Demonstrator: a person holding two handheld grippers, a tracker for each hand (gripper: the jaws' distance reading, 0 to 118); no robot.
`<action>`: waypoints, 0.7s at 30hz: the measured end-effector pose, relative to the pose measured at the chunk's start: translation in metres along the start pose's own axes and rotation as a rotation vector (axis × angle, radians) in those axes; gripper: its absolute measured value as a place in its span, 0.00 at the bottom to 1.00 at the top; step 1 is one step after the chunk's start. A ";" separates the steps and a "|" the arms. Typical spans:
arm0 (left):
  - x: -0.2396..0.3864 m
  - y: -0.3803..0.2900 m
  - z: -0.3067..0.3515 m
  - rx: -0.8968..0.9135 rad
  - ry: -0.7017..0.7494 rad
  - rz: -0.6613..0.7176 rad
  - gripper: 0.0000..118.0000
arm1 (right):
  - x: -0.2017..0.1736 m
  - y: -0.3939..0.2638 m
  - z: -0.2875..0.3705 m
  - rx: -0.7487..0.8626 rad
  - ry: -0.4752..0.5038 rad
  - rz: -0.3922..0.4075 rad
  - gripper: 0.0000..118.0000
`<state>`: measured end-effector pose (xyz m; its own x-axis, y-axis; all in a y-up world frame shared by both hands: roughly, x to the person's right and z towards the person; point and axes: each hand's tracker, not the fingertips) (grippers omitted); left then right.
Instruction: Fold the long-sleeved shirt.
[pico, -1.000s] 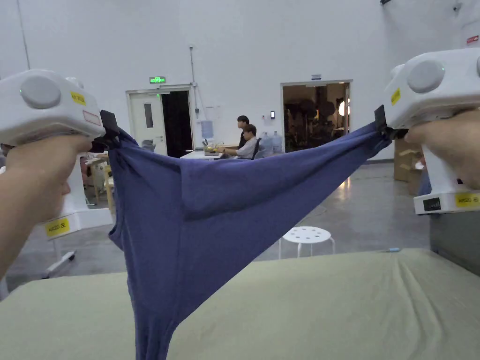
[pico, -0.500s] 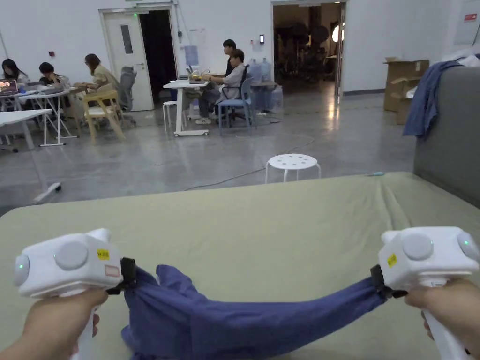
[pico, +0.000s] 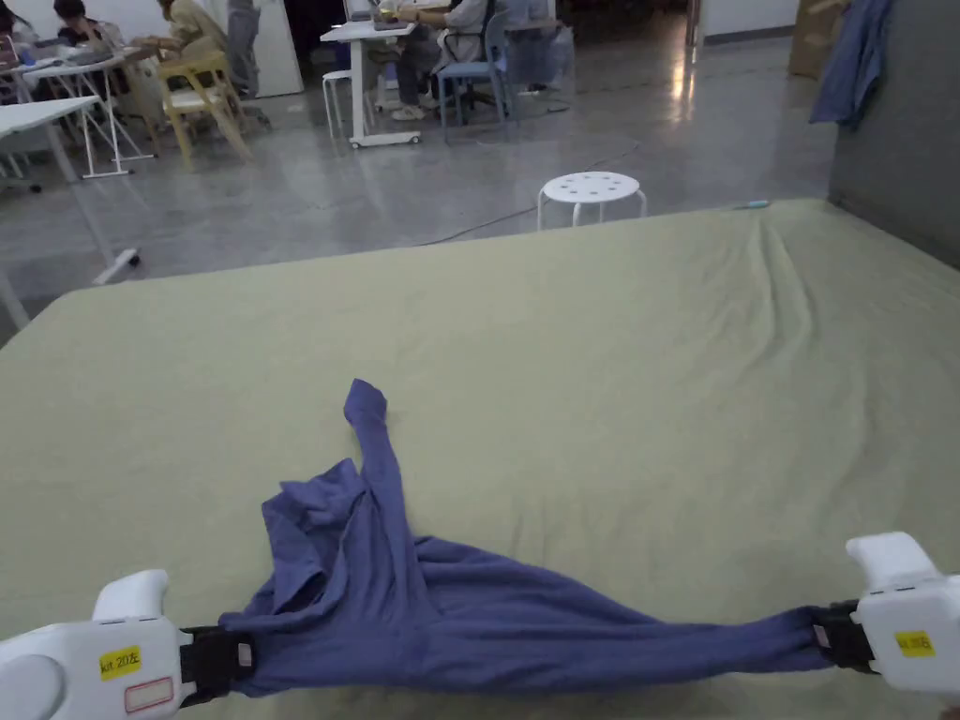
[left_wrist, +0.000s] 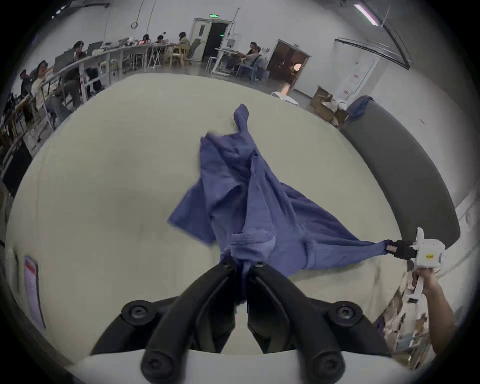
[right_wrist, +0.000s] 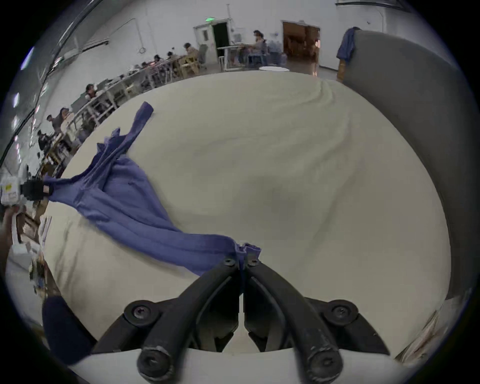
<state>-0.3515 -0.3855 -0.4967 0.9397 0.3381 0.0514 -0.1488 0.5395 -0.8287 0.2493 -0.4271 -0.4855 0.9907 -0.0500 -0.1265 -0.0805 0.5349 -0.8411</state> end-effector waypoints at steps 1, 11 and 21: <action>-0.003 -0.012 0.007 -0.008 -0.014 0.018 0.02 | -0.004 -0.015 0.008 0.003 0.006 0.005 0.00; -0.012 -0.136 0.075 -0.092 -0.040 0.010 0.02 | -0.011 -0.125 0.050 -0.059 0.042 -0.010 0.00; -0.050 -0.185 0.049 -0.164 -0.044 0.117 0.02 | -0.023 -0.165 0.038 -0.125 0.034 -0.031 0.00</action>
<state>-0.3857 -0.4646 -0.3190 0.9041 0.4263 -0.0289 -0.2003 0.3631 -0.9100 0.2436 -0.4823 -0.3235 0.9887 -0.0946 -0.1159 -0.0654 0.4232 -0.9037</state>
